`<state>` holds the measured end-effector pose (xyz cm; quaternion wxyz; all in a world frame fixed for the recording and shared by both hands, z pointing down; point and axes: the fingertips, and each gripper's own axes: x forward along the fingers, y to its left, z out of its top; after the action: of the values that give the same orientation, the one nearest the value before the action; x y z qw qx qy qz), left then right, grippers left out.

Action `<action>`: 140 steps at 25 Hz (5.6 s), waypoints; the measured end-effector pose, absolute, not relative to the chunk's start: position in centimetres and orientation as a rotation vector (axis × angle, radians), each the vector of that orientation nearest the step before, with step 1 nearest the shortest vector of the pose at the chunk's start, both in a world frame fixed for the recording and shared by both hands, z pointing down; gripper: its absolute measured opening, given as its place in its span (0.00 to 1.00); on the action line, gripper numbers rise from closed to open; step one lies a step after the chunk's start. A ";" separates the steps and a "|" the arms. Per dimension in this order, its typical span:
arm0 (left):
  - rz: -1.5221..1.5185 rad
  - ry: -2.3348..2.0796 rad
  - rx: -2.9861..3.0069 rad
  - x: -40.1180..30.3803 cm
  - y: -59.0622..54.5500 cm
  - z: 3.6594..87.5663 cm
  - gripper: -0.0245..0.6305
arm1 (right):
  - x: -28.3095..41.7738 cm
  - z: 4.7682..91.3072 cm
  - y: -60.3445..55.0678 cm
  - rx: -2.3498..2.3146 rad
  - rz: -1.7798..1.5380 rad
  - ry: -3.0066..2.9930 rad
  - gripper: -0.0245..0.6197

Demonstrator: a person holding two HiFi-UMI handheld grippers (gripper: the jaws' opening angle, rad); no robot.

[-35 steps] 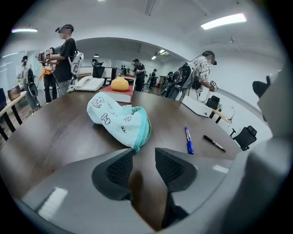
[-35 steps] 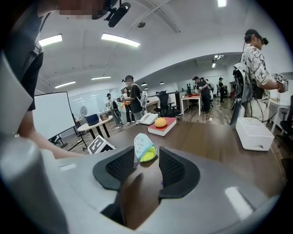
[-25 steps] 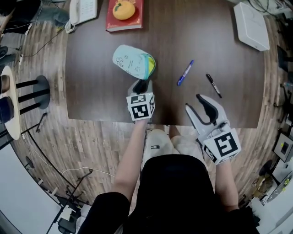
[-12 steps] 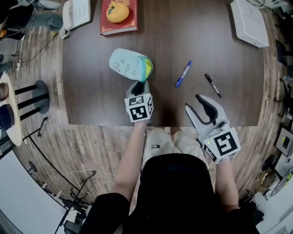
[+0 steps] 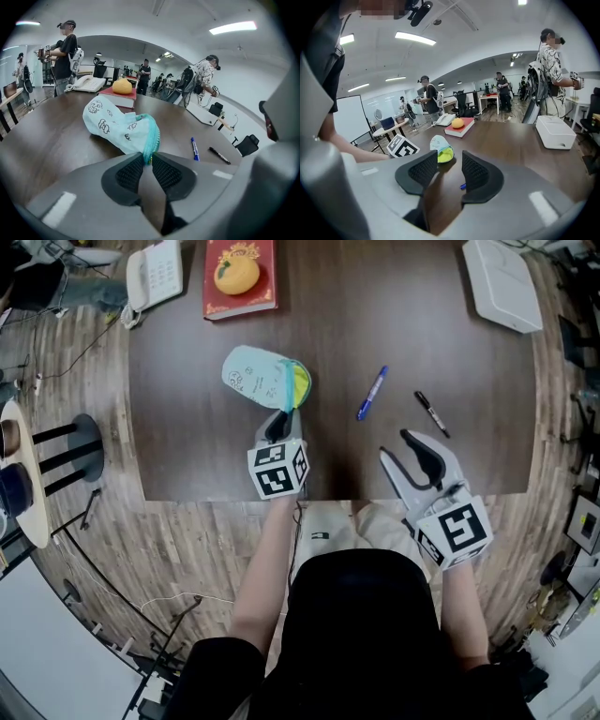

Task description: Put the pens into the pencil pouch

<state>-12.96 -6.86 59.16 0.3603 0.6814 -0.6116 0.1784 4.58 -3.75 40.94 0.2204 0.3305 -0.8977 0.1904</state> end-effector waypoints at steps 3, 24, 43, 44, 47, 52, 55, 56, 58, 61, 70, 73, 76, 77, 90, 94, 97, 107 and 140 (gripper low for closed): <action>0.421 -1.560 1.762 -13.1 -7.0 57.9 0.12 | 4.7 40.6 -4.0 0.934 0.524 -2.483 0.28; 0.182 -1.383 1.895 -12.2 -9.1 48.6 0.12 | 5.2 39.4 -5.1 1.109 0.524 -2.442 0.28; 0.145 -1.242 1.975 -10.1 -9.4 46.2 0.12 | 7.5 43.7 -4.3 1.221 0.589 -2.292 0.28; 0.145 -1.241 1.975 -10.0 -9.4 46.3 0.12 | 7.9 44.0 -4.3 1.225 0.593 -2.282 0.28; 0.153 -1.243 1.971 -9.8 -9.2 46.3 0.12 | 9.1 44.7 -4.2 1.238 0.606 -2.261 0.28; 0.167 -1.241 1.964 -9.5 -8.7 46.7 0.13 | 11.0 46.7 -4.1 1.227 0.580 -2.210 0.28; 0.181 -1.239 1.965 -9.4 -8.7 47.0 0.12 | 12.5 47.8 -4.6 1.232 0.565 -2.185 0.28; 0.186 -1.242 1.964 -9.4 -8.8 47.1 0.12 | 13.1 48.2 -4.8 1.235 0.555 -2.174 0.28; 0.197 -1.249 1.960 -9.4 -8.7 47.3 0.12 | 14.1 49.1 -5.1 1.239 0.552 -2.159 0.28; 0.216 -1.258 1.953 -9.2 -8.5 47.5 0.12 | 15.6 50.4 -5.1 1.237 0.572 -2.134 0.28; 0.229 -1.252 1.908 -7.6 -8.3 48.1 0.13 | 19.7 54.4 -5.2 1.202 0.547 -2.040 0.28; 0.235 -1.262 1.898 -7.4 -8.5 48.2 0.13 | 20.9 55.7 -5.2 1.187 0.559 -2.018 0.28; 0.248 -1.274 1.887 -7.3 -8.7 48.4 0.13 | 21.9 57.0 -5.5 1.164 0.568 -2.003 0.28; 0.251 -1.279 1.884 -7.2 -8.8 48.4 0.13 | 22.1 57.3 -5.5 1.156 0.574 -2.000 0.28; 0.268 -1.327 1.843 -6.9 -9.3 49.2 0.13 | 23.9 61.6 -5.9 1.040 0.625 -1.970 0.26; 0.266 -1.338 1.836 -6.9 -9.3 49.1 0.13 | 24.3 62.2 -5.6 1.016 0.604 -1.955 0.22; 0.268 -1.342 1.835 -6.9 -9.4 49.1 0.13 | 24.5 62.6 -5.7 1.014 0.604 -1.949 0.20; 0.272 -1.337 1.838 -6.8 -9.3 49.3 0.13 | 24.2 63.2 -5.2 0.994 0.602 -1.950 0.13; 0.180 -1.345 1.844 -9.5 -8.4 47.1 0.13 | 17.3 53.1 -6.9 0.991 0.538 -2.086 0.11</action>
<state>-9.53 -8.41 47.15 0.4132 0.7334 -0.5349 0.0718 17.34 -6.86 53.09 0.3758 0.3872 -0.8153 0.2102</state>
